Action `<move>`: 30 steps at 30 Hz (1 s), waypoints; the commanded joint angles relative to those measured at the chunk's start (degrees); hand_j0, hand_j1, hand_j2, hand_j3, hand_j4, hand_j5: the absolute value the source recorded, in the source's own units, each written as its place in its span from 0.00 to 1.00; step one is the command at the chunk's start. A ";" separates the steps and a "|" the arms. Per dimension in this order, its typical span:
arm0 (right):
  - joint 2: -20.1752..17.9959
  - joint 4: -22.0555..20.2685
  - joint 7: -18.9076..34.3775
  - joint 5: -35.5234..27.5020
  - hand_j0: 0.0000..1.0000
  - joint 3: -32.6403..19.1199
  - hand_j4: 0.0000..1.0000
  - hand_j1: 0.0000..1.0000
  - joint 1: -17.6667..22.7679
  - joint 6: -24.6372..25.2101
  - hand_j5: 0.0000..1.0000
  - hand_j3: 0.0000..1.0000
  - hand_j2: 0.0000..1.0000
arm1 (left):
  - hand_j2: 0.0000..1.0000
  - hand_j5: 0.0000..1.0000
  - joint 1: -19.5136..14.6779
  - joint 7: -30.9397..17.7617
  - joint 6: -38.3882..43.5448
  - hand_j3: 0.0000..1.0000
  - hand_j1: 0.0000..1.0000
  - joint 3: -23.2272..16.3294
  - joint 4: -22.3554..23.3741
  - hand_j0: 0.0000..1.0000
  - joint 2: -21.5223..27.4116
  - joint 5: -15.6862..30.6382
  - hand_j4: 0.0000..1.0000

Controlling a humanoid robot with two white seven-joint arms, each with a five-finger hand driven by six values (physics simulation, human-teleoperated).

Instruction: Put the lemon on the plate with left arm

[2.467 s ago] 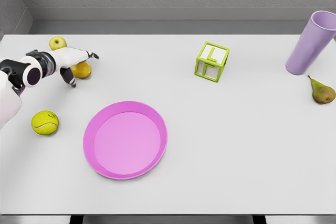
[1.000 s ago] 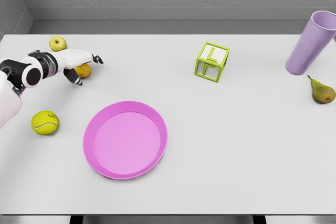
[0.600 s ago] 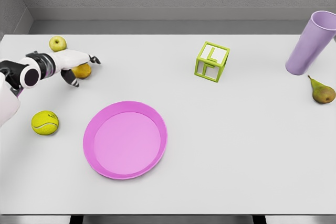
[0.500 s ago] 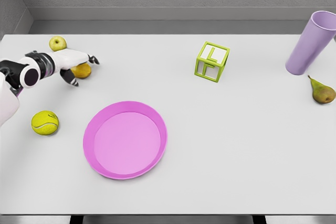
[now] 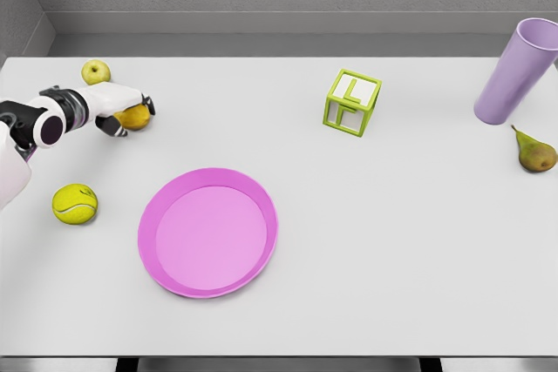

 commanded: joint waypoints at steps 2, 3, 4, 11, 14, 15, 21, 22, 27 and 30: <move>0.00 -0.01 0.01 -0.01 1.00 0.03 1.00 1.00 0.00 0.00 1.00 1.00 1.00 | 0.62 0.62 0.00 -0.01 0.00 0.62 0.62 0.03 0.06 0.62 0.02 -0.04 0.62; 0.00 -0.01 0.01 -0.01 1.00 0.03 1.00 1.00 0.00 0.00 1.00 1.00 1.00 | 0.61 0.61 -0.09 -0.01 0.00 0.61 0.61 0.03 0.14 0.61 0.02 -0.04 0.61; 0.00 -0.01 0.01 -0.01 1.00 -0.06 1.00 1.00 0.00 0.00 1.00 1.00 1.00 | 0.61 0.61 0.00 -0.01 0.00 0.61 0.61 0.03 0.14 0.61 0.02 -0.04 0.61; 0.00 -0.01 0.01 -0.01 1.00 -0.06 1.00 1.00 0.00 0.00 1.00 1.00 1.00 | 0.61 0.61 -0.18 -0.01 -0.17 0.61 0.61 0.20 -0.03 0.61 0.28 0.49 0.61; 0.00 -0.01 0.01 -0.01 1.00 0.03 1.00 1.00 0.00 0.00 1.00 1.00 1.00 | 0.61 0.61 -0.35 -0.01 -0.35 0.61 0.61 0.46 -0.65 0.61 0.28 0.75 0.61; 0.00 -0.01 0.01 -0.01 1.00 0.03 1.00 1.00 0.00 0.00 1.00 1.00 1.00 | 0.61 0.61 -0.44 -0.01 -0.43 0.61 0.61 0.55 -0.91 0.61 0.28 1.19 0.61; 0.00 -0.01 0.01 -0.01 1.00 -0.06 1.00 1.00 0.00 0.00 1.00 1.00 1.00 | 0.61 0.61 -0.53 -0.01 -0.52 0.61 0.61 0.47 -5.74 0.61 1.34 3.47 0.61; 0.00 -0.01 0.01 -0.01 1.00 0.03 1.00 1.00 0.00 0.00 1.00 1.00 1.00 | 0.61 0.61 -0.44 -0.01 -0.61 0.61 0.61 0.38 -6.53 0.61 1.86 4.70 0.61; 0.00 -0.01 0.01 -0.01 1.00 -0.06 1.00 1.00 0.00 0.00 1.00 1.00 1.00 | 0.61 0.61 1.58 -0.01 -0.52 0.61 0.61 0.47 -14.62 0.61 5.38 7.61 0.61; 0.00 -0.01 0.01 -0.01 1.00 0.03 1.00 1.00 0.00 0.00 1.00 1.00 1.00 | 0.61 0.61 2.98 -0.01 -0.52 0.61 0.61 0.55 -18.57 0.61 7.05 8.48 0.61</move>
